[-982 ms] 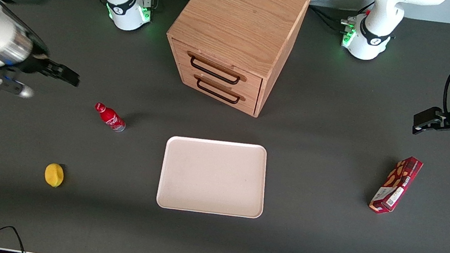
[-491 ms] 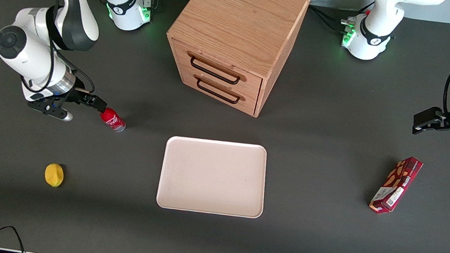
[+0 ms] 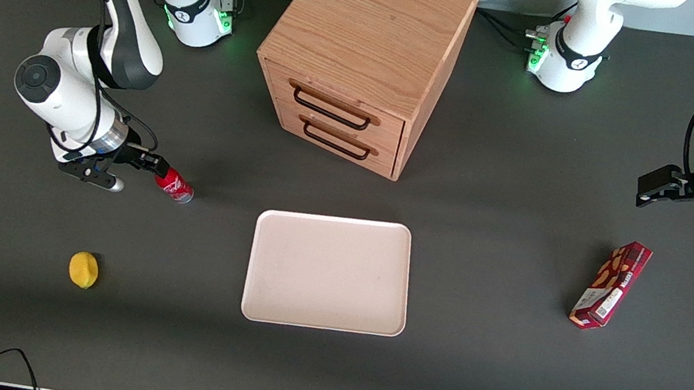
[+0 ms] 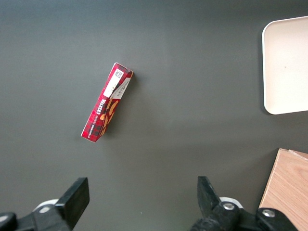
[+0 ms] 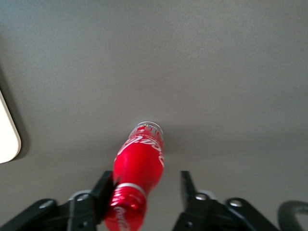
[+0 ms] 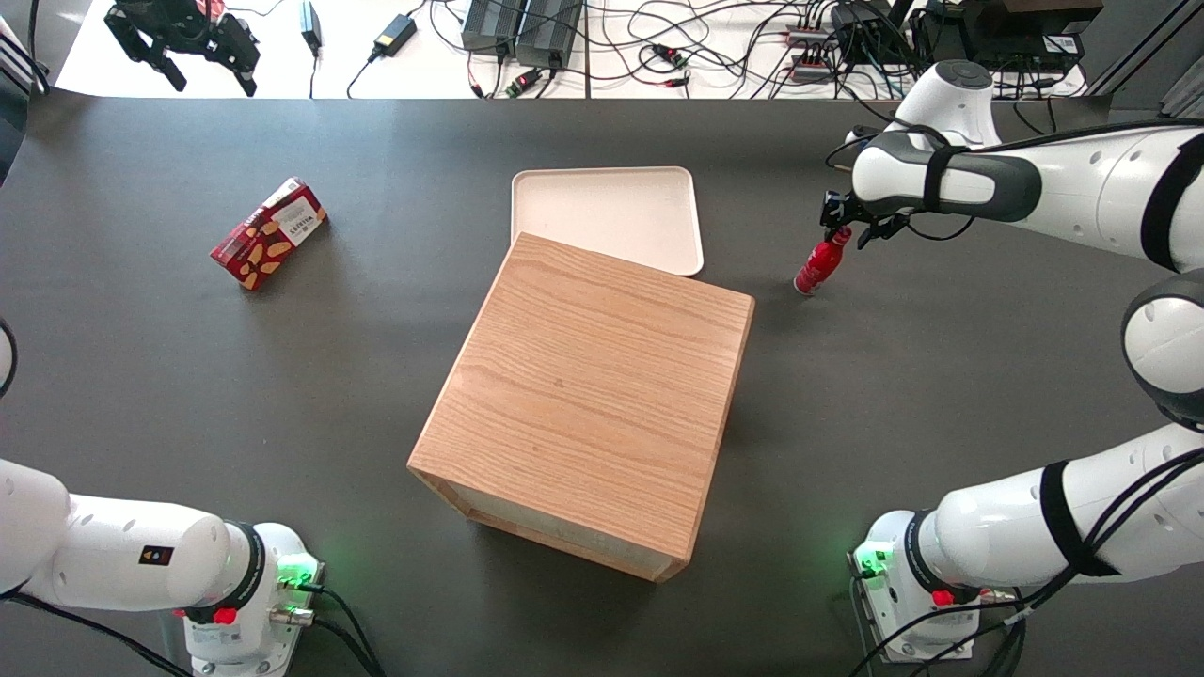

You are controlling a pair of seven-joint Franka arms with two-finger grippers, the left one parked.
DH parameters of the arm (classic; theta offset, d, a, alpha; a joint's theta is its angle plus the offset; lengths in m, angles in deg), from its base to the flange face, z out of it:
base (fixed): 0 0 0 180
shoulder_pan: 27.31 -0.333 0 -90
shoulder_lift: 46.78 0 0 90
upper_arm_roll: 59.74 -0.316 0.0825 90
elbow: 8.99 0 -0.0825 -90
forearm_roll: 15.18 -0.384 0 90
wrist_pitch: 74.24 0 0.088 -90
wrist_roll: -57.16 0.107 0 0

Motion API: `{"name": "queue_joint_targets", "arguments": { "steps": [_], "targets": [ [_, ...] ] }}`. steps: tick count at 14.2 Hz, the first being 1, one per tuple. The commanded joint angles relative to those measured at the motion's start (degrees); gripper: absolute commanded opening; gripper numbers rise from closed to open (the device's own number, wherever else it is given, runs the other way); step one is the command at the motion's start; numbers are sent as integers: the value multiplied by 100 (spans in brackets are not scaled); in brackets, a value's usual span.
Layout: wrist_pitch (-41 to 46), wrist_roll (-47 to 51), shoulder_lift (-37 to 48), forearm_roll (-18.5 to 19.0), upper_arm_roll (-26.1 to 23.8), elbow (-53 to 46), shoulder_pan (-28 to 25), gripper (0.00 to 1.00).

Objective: Place coke bottle on tray
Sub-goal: 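Close the right gripper around the red Coca-Cola bottle, then carry the bottle with the right gripper onto the white tray's edge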

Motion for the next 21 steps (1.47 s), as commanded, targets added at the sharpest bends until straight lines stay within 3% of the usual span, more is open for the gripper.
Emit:
{"name": "queue_joint_targets", "arguments": {
  "steps": [1, 4, 7, 11, 15, 17, 21],
  "targets": [
    [-73, -44, 113, -63, 2, 76, -28, 0],
    [136, -62, 183, -63, 2, -55, -28, 0],
    [1538, -71, 280, -45, 2, -1071, -19, 0],
    [3649, -10, -79, -62, 2, -3433, -37, 0],
    [5531, 1551, -1999, -36, -672, -6850, -230, 0],
    [5517, 2596, -2924, 8, -1052, -7918, -413, 0],
    [4000, 3714, -3910, 403, -1079, -8045, -888, 0]
  ]
}}
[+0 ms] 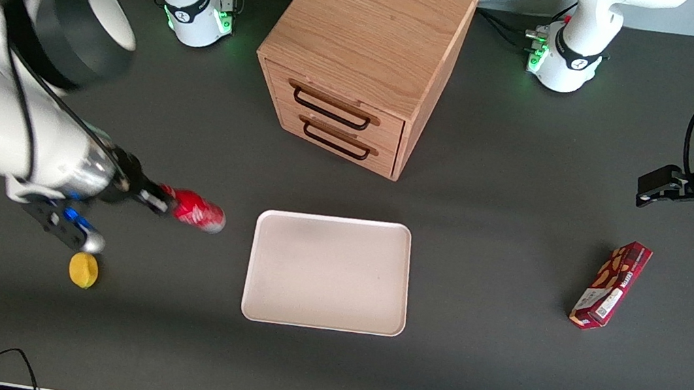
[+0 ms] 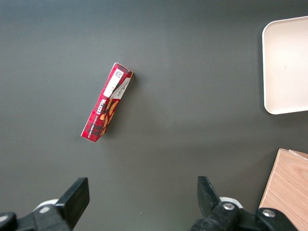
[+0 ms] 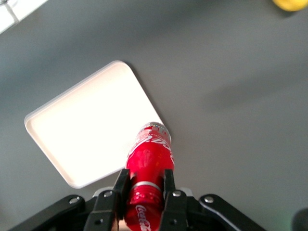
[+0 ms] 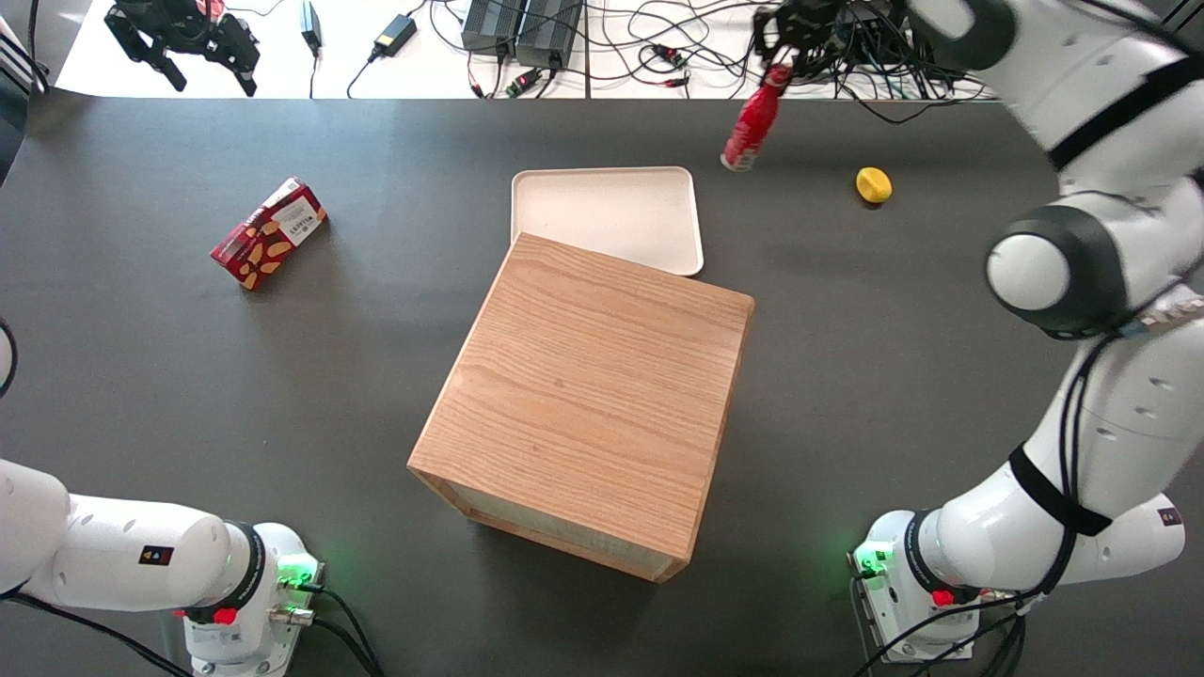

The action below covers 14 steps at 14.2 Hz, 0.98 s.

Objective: Place coke bottle on tray
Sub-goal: 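Carry the bottle with the right gripper onto the white tray's edge, then open the right gripper to release the bottle on the tray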

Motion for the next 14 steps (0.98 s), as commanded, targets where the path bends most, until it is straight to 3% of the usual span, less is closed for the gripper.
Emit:
{"name": "queue_joint_targets", "arguments": {
  "steps": [1, 5, 8, 9, 10, 11, 14],
  "targets": [
    [-775, 809, -993, 270, -54, -716, -257, 0],
    [-1692, 1417, -1671, 841, -72, -708, -521, 0],
    [-1807, 1470, -1830, 921, -98, -690, -556, 0],
    [-1842, 1514, -1874, 930, -98, -690, -556, 10],
    [-1843, 1514, -1874, 930, -98, -681, -547, 76],
    [-1834, 1506, -1857, 991, -98, -655, -547, 100],
    [-1528, 1453, -1603, 1132, -265, -664, -442, 100]
  ]
}}
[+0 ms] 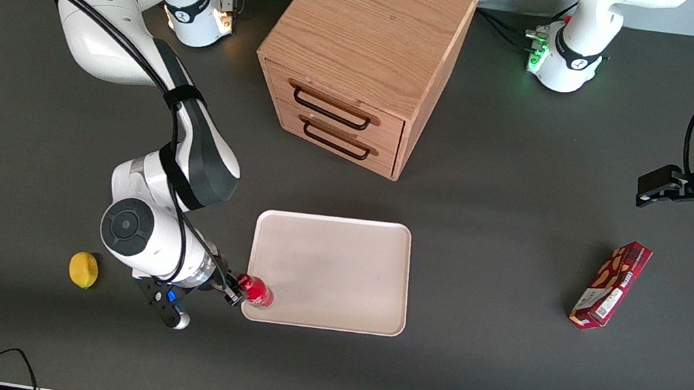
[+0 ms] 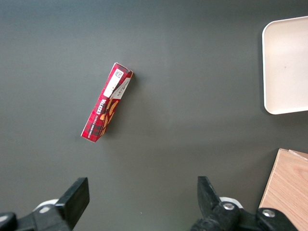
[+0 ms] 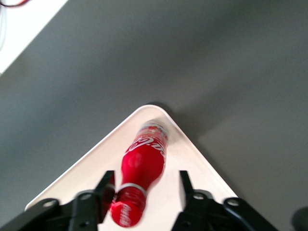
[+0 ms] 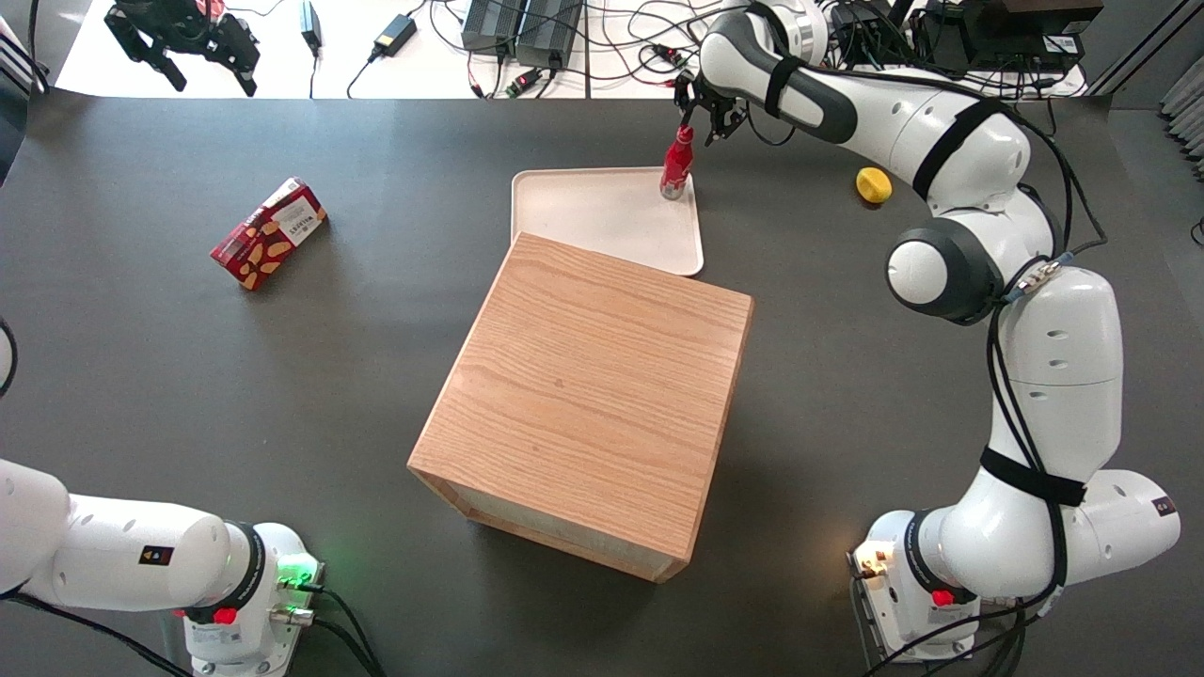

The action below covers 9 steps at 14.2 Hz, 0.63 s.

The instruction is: Place coke bottle on tray

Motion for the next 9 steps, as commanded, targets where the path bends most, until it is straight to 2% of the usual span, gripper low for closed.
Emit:
{"name": "queue_joint_targets", "arguments": {
  "steps": [1, 2, 4, 6, 8, 9],
  "targets": [
    [619, 108, 435, 191, -247, -120, 168, 100],
    [1057, 82, 838, 199, -379, -103, 291, 100],
    [2251, -696, 1900, 208, -651, 220, 659, 100],
    [2835, -1409, 3147, 138, -635, 983, 976, 100],
    [3143, -2453, 4334, -185, -443, 1940, 1284, 100],
    [3170, -2876, 4888, -483, 11, 2450, 1303, 100]
  ]
}}
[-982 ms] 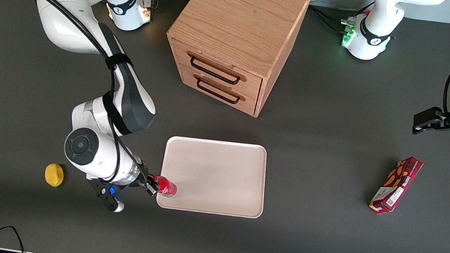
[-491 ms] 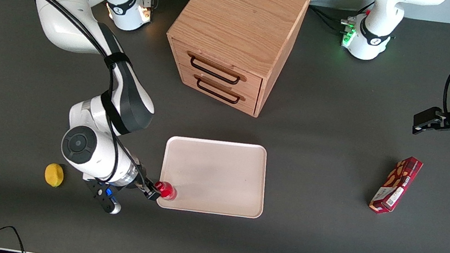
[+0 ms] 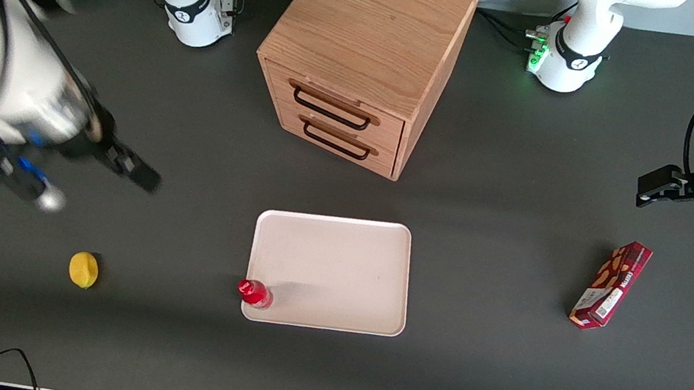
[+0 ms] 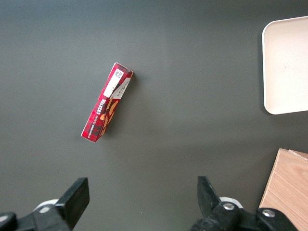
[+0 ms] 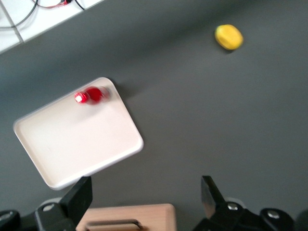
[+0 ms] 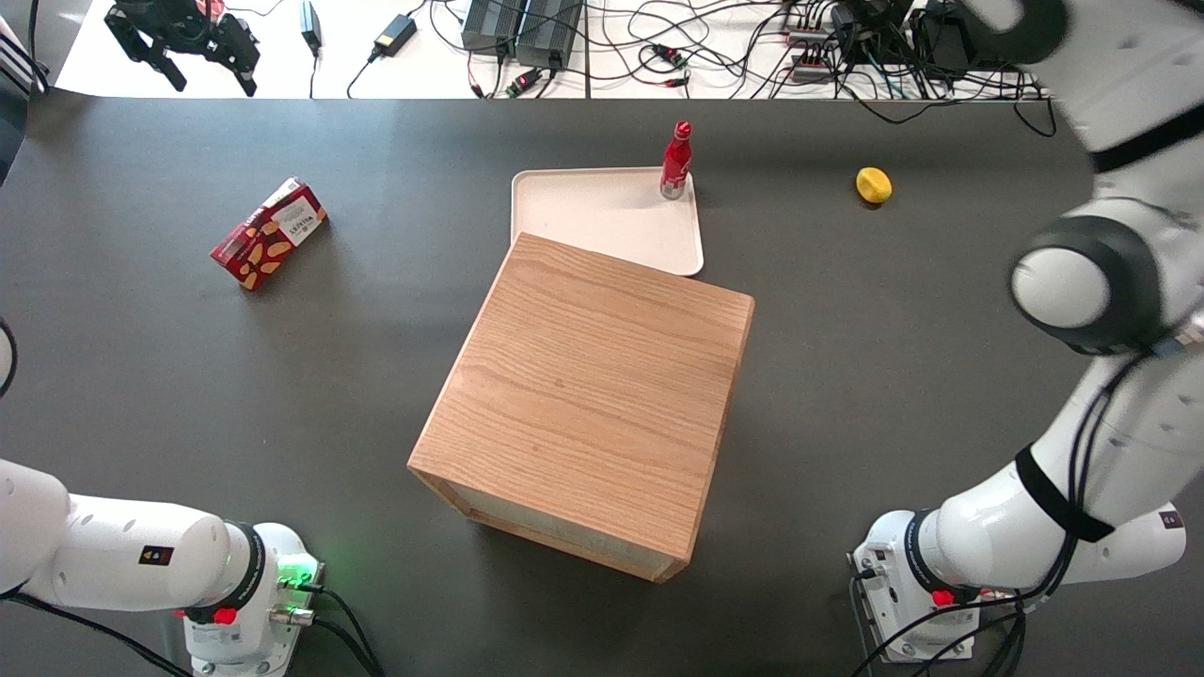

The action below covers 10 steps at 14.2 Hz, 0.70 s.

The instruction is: Place coke bottle on tray

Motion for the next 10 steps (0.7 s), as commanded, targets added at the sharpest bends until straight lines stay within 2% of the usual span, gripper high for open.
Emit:
{"name": "queue_joint_targets", "arguments": {
  "steps": [1, 2, 4, 6, 8, 10],
  "targets": [
    [-199, -1264, 2063, -814, 1038, 2437, 256, 100],
    [-338, -1660, 2574, -983, 1356, 3088, 255, 100],
    [-786, -2407, 3445, -985, 1788, 4345, 273, 100],
    [-1164, -2551, 3948, -985, 1939, 5139, 282, 100],
    [-1342, -2551, 4152, -985, 1940, 5432, 273, 100],
    [-1237, -2429, 3969, -1064, 1948, 5144, 273, 100]
  ]
}}
